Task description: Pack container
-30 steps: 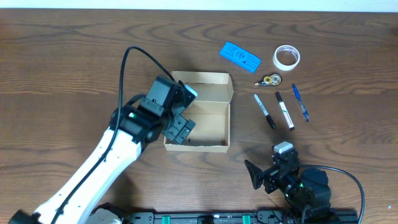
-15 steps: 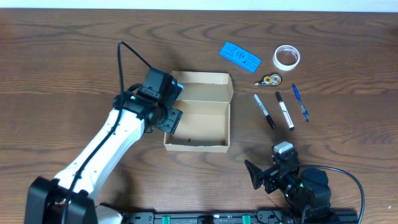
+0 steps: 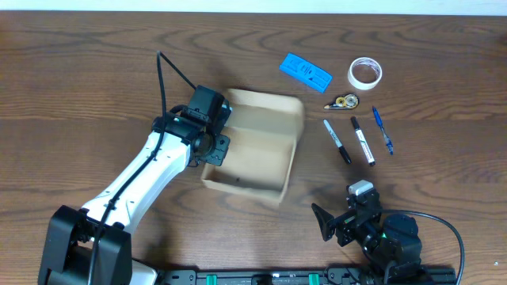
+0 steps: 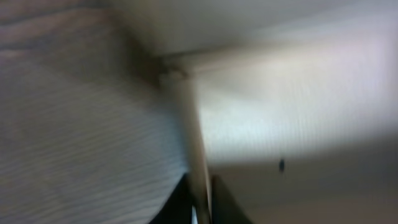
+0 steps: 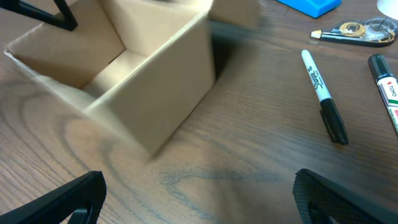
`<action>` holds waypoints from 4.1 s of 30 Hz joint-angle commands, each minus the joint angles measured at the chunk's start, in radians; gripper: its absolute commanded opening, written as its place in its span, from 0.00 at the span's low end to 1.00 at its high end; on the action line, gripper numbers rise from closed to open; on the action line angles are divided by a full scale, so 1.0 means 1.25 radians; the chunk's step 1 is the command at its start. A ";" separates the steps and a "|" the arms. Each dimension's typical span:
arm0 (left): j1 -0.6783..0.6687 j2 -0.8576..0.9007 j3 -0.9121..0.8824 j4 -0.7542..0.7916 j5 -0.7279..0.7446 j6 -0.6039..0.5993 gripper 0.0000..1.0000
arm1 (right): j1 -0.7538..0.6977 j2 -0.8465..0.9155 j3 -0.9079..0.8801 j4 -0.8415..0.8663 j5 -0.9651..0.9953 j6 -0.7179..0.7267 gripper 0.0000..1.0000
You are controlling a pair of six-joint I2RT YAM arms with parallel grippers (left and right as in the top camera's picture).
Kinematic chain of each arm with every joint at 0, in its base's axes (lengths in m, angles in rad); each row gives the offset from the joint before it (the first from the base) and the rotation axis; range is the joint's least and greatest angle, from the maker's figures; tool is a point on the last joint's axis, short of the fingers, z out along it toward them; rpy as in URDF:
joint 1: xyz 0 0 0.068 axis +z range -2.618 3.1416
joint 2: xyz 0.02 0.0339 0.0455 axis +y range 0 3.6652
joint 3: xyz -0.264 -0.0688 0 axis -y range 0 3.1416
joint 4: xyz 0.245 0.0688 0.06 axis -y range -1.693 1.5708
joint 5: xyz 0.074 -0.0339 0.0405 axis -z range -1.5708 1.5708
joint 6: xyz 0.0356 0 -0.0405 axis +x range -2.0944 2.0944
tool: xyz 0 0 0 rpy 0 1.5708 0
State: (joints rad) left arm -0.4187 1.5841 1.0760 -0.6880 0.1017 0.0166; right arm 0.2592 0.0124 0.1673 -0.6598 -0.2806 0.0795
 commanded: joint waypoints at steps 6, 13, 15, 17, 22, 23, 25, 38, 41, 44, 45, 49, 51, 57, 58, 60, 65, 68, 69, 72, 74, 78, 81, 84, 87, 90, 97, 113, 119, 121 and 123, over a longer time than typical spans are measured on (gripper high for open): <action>0.005 0.006 -0.001 0.020 -0.049 -0.060 0.06 | 0.013 -0.005 -0.003 0.001 -0.006 0.007 0.99; 0.005 0.006 -0.001 0.034 -0.098 -0.166 0.06 | 0.013 -0.005 -0.003 0.001 -0.006 0.007 0.99; 0.005 0.006 -0.001 0.038 -0.109 -0.187 0.06 | 0.013 -0.005 -0.003 0.001 -0.006 0.007 0.99; 0.005 0.006 -0.001 0.042 -0.109 -0.211 0.06 | 0.013 -0.005 -0.003 0.001 -0.006 0.007 0.99; 0.005 0.007 -0.001 0.062 -0.108 -0.288 0.06 | 0.013 -0.005 -0.003 0.001 -0.006 0.007 0.99; 0.005 0.007 -0.001 0.067 -0.108 -0.299 0.06 | 0.013 -0.005 -0.003 0.001 -0.006 0.007 0.99; 0.005 0.007 -0.001 0.069 -0.108 -0.324 0.06 | 0.013 -0.005 -0.003 0.001 -0.006 0.007 0.99; 0.005 0.007 -0.001 0.076 -0.095 -0.345 0.06 | 0.013 -0.005 -0.003 0.001 -0.006 0.007 0.99; 0.005 0.007 -0.001 0.076 -0.096 -0.336 0.26 | 0.013 -0.005 -0.003 0.001 -0.006 0.007 0.99; 0.005 0.007 -0.001 0.076 -0.096 -0.336 0.70 | 0.013 -0.005 -0.003 0.001 -0.006 0.007 0.99; 0.005 0.007 -0.001 0.076 -0.096 -0.336 0.77 | 0.013 -0.005 -0.003 0.001 -0.006 0.007 0.99; 0.005 0.006 0.001 0.076 -0.096 -0.336 0.81 | 0.013 -0.005 -0.003 0.001 -0.006 0.007 0.99; 0.005 0.005 0.011 0.071 -0.092 -0.329 0.81 | 0.013 -0.005 -0.003 0.001 -0.006 0.007 0.99; 0.005 -0.034 0.099 -0.021 -0.083 -0.232 0.83 | 0.013 -0.005 -0.003 0.001 -0.006 0.007 0.99; 0.005 -0.043 0.115 -0.038 -0.086 -0.208 0.91 | 0.013 -0.005 -0.003 0.001 -0.006 0.007 0.99; 0.005 -0.066 0.150 -0.077 -0.089 -0.148 0.97 | 0.013 -0.005 -0.003 0.001 -0.006 0.007 0.99; 0.005 -0.136 0.202 -0.137 -0.087 -0.014 0.95 | 0.013 -0.005 -0.003 0.001 -0.006 0.007 0.99; 0.005 -0.188 0.215 -0.171 -0.087 0.043 0.95 | 0.013 -0.005 -0.003 0.001 -0.006 0.007 0.99; 0.005 -0.209 0.218 -0.185 -0.086 0.062 0.95 | 0.013 -0.005 -0.003 0.001 -0.006 0.007 0.99; 0.005 -0.274 0.223 -0.229 -0.077 0.117 0.95 | 0.013 -0.005 -0.003 0.001 -0.006 0.007 0.99; 0.005 -0.312 0.224 -0.254 -0.048 0.151 0.95 | 0.013 -0.005 -0.003 0.001 -0.006 0.007 0.99; 0.005 -0.377 0.226 -0.313 -0.004 0.179 0.95 | 0.013 -0.005 -0.003 0.001 -0.006 0.007 0.99; 0.005 -0.406 0.237 -0.367 0.002 0.184 0.95 | 0.013 -0.005 -0.003 0.001 -0.006 0.007 0.99; 0.005 -0.410 0.279 -0.450 0.063 0.232 0.95 | 0.013 -0.005 -0.003 0.001 -0.006 0.007 0.99; 0.005 -0.403 0.320 -0.520 0.089 0.243 0.95 | 0.013 -0.005 -0.003 0.001 -0.006 0.007 0.99; 0.005 -0.403 0.344 -0.558 0.101 0.245 0.95 | 0.013 -0.005 -0.003 0.001 -0.006 0.007 0.99; 0.005 -0.415 0.393 -0.611 0.108 0.244 0.95 | 0.013 -0.005 -0.003 0.001 -0.006 0.007 0.99; 0.005 -0.421 0.393 -0.611 0.102 0.241 0.95 | 0.013 -0.005 -0.003 0.001 -0.006 0.007 0.99; 0.005 -0.421 0.393 -0.611 0.102 0.241 0.95 | 0.013 -0.005 -0.003 0.002 -0.003 0.007 0.99; 0.005 -0.421 0.393 -0.611 0.102 0.241 0.95 | 0.013 -0.005 -0.003 0.003 0.013 0.007 0.99; 0.005 -0.421 0.393 -0.611 0.102 0.241 0.95 | 0.013 -0.005 -0.003 0.003 0.012 0.007 0.99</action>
State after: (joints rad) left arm -0.4156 1.0595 1.5501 -1.4471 0.2234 0.3119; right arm 0.2592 0.0124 0.1673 -0.6594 -0.2760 0.0795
